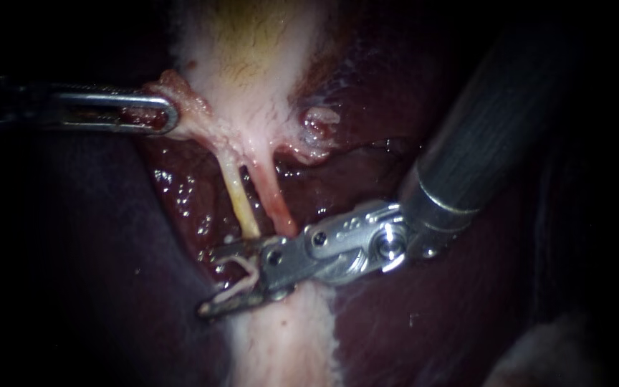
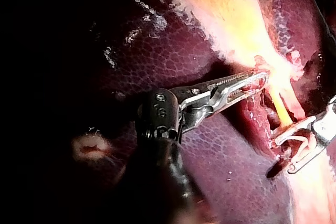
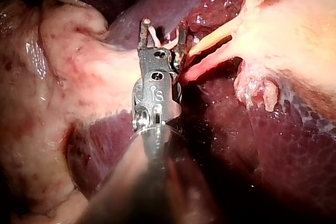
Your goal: Clipping second clip left tube
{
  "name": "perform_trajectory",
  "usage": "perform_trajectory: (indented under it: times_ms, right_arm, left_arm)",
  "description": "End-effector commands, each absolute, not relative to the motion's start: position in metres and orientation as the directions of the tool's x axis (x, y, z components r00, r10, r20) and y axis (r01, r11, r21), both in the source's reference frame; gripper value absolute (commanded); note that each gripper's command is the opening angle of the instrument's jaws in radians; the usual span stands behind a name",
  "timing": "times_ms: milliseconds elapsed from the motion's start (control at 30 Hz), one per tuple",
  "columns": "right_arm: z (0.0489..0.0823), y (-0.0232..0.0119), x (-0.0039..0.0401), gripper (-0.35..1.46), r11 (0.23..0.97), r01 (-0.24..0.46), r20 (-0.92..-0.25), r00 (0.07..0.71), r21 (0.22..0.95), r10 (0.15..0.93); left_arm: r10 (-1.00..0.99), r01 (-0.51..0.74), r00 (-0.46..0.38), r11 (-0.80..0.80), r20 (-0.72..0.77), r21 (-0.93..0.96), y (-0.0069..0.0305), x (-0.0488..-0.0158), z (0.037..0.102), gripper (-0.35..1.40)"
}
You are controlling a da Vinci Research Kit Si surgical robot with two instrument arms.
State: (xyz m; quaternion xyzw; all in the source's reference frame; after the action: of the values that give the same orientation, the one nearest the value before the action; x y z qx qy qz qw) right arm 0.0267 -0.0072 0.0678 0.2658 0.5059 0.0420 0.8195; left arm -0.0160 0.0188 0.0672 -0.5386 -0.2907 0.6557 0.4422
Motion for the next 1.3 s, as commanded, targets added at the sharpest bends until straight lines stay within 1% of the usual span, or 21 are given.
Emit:
perform_trajectory:
  times_ms: [33,233,667,1300]
  right_arm:
    - [0.0678,-0.0072,0.0267,0.45,0.855,0.2,-0.807,0.485,0.478,0.338]
    - [0.0675,-0.007,0.0262,0.45,0.854,0.202,-0.808,0.482,0.48,0.34]
    - [0.0657,-0.0052,0.0233,0.44,0.844,0.211,-0.806,0.477,0.492,0.351]
    - [0.0655,-0.0039,0.0201,0.44,0.846,0.202,-0.805,0.475,0.493,0.356]
  left_arm:
    - [0.893,-0.267,-0.029,-0.44,-0.449,-0.858,0.0188,-0.016,0.0672,-0.35]
    - [0.893,-0.267,-0.029,-0.44,-0.449,-0.858,0.0189,-0.0161,0.0672,-0.35]
    - [0.893,-0.266,-0.029,-0.44,-0.449,-0.858,0.0189,-0.016,0.0673,-0.35]
    - [0.893,-0.266,-0.029,-0.44,-0.449,-0.858,0.0189,-0.0159,0.0673,-0.35]
